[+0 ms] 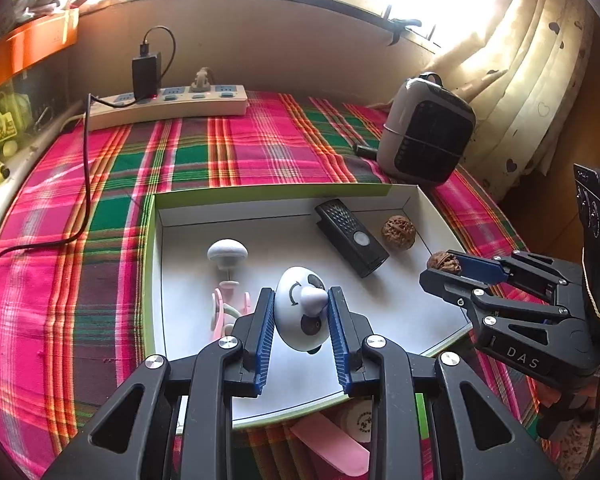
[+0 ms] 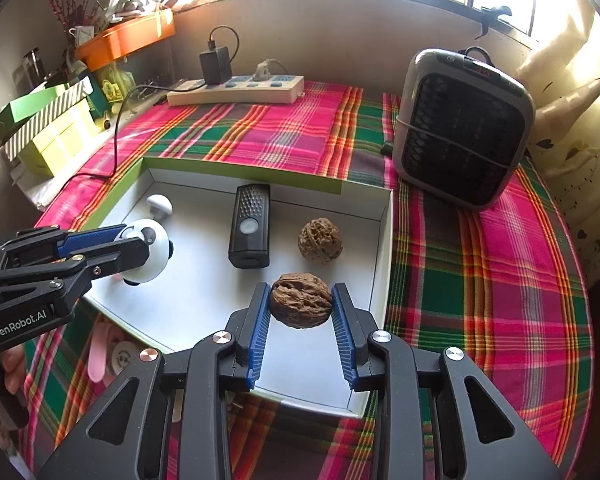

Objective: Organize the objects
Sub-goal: 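Carry the walnut and white panda toy over the box with both tools, then open both tools to release walnut and panda toy in the box, withdraw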

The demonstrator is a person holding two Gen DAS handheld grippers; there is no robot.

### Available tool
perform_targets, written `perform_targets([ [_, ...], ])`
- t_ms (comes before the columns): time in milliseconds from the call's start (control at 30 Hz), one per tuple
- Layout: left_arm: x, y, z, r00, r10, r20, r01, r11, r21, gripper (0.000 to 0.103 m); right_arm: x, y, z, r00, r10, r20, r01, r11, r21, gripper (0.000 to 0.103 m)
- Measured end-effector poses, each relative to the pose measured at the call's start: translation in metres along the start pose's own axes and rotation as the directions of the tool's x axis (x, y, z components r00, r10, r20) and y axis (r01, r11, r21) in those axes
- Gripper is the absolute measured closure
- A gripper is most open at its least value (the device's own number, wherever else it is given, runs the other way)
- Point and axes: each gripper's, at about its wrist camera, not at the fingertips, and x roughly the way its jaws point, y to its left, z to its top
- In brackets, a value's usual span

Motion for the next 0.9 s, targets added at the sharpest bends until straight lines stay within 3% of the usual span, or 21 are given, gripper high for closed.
perform_targets([
  [900, 0.018, 0.000, 0.002, 0.999, 0.018, -0.043, -0.018, 1.000, 0.011, 0.077, 0.020, 0.006, -0.005, 1.000, -0.009, -0.025, 0.008, 0.999, -0.046, 0.071],
])
